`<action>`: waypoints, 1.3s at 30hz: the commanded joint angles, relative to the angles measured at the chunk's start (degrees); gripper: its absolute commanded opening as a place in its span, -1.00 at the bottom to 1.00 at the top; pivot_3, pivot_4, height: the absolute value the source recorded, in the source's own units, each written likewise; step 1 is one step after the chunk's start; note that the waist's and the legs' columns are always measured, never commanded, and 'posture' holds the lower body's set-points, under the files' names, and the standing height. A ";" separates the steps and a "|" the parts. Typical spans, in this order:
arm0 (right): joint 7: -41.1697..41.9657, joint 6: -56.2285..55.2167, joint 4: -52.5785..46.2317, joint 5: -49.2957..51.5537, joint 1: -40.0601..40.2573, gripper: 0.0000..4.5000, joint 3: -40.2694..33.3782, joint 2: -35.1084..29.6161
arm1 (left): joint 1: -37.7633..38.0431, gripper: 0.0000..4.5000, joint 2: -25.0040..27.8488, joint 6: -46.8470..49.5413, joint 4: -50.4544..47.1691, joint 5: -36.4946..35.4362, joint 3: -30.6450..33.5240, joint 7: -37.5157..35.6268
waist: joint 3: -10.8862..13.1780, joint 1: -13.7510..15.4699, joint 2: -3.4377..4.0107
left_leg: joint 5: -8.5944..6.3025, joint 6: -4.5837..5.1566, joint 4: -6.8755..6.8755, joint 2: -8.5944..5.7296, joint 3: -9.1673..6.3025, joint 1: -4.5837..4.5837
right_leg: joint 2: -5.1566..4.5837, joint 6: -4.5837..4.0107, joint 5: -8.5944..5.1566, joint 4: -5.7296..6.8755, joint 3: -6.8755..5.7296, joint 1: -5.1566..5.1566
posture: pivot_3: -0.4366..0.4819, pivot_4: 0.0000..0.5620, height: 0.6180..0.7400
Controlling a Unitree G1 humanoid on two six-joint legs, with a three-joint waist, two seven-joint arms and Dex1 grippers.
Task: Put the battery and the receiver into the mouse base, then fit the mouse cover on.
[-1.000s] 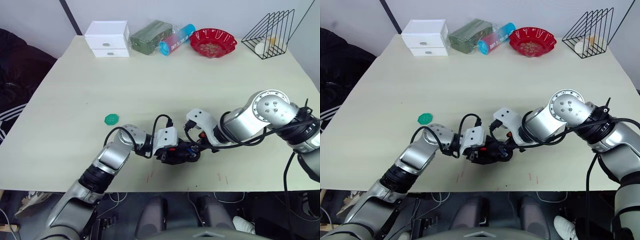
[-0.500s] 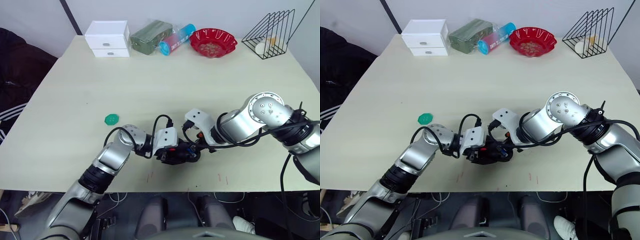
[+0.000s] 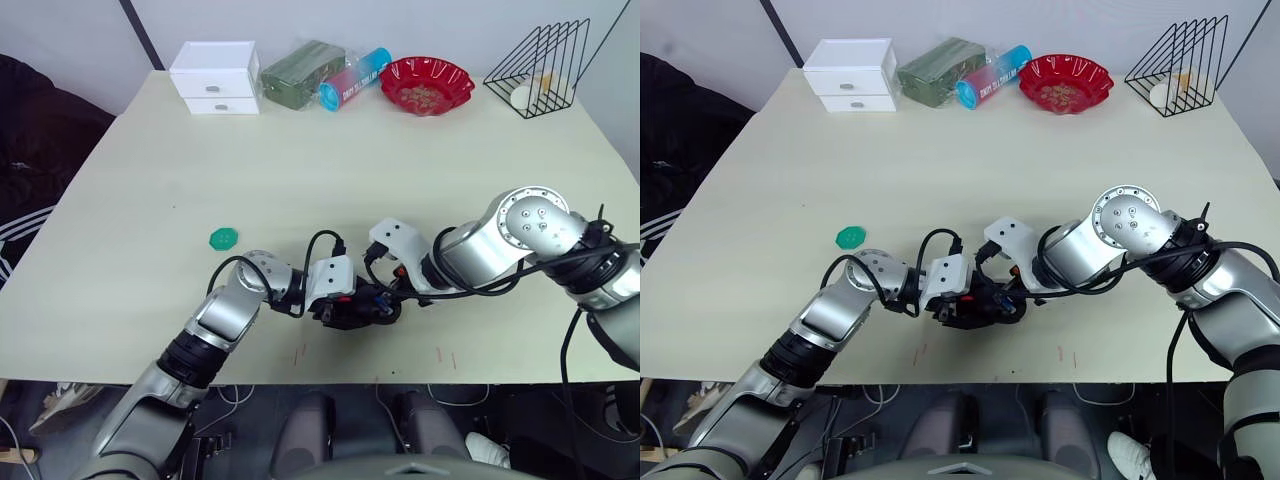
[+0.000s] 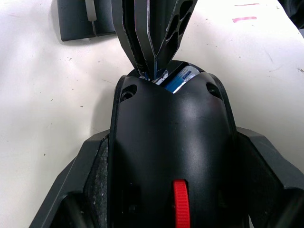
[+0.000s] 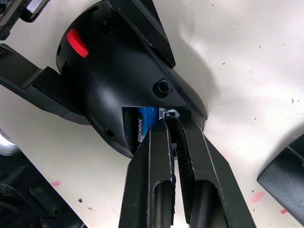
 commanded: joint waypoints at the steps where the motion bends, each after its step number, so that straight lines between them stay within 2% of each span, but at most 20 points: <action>1: -2.90 -1.22 -3.10 -0.19 2.21 -1.00 0.59 -0.25 | 1.21 0.31 0.64 0.12 1.04 1.51 -1.91 -0.45 | 0.00 -0.05 0.00 | 0.00 0.00 0.00 0.00 -0.02 0.00 | 0.00 0.00 0.00 -0.01 -0.02 0.01 | -0.05 -0.47 1.00; 9: -6.37 -2.62 -4.28 -0.19 3.97 -1.00 0.92 0.76 | 1.14 0.31 0.53 -0.28 1.62 1.73 -1.91 -0.45 | -0.04 -0.14 0.00 | 0.00 0.00 -0.01 0.01 -0.04 0.05 | 0.00 -0.01 -0.01 0.02 -0.03 0.03 | -0.05 -0.47 1.00; 17: -5.13 -2.35 -5.70 -0.19 5.02 -1.00 0.82 1.71 | 1.22 0.31 0.32 -0.21 1.85 1.89 -1.96 -0.32 | -0.16 -0.17 -0.02 | 0.00 0.00 -0.01 0.03 -0.05 0.08 | 0.01 -0.02 -0.01 0.02 -0.03 0.05 | -0.05 -0.47 1.00; 24: -8.75 -2.07 -7.56 -0.19 3.86 -1.00 2.36 0.73 | 1.25 0.31 0.28 -0.36 2.01 2.01 -2.18 -0.50 | -0.17 -0.19 -0.02 | 0.00 0.00 -0.02 0.03 -0.05 0.08 | 0.00 -0.03 -0.02 0.01 -0.03 0.05 | -0.05 -0.47 1.00; 39: -9.78 -3.85 -7.56 -0.19 5.69 -1.00 1.83 2.19 | 1.08 0.31 0.41 -1.45 3.46 2.19 -2.16 -1.02 | -0.26 -0.20 -0.01 | 0.00 0.00 -0.05 0.05 -0.05 0.11 | -0.02 -0.23 -0.13 0.01 -0.04 0.06 | -0.05 -0.47 1.00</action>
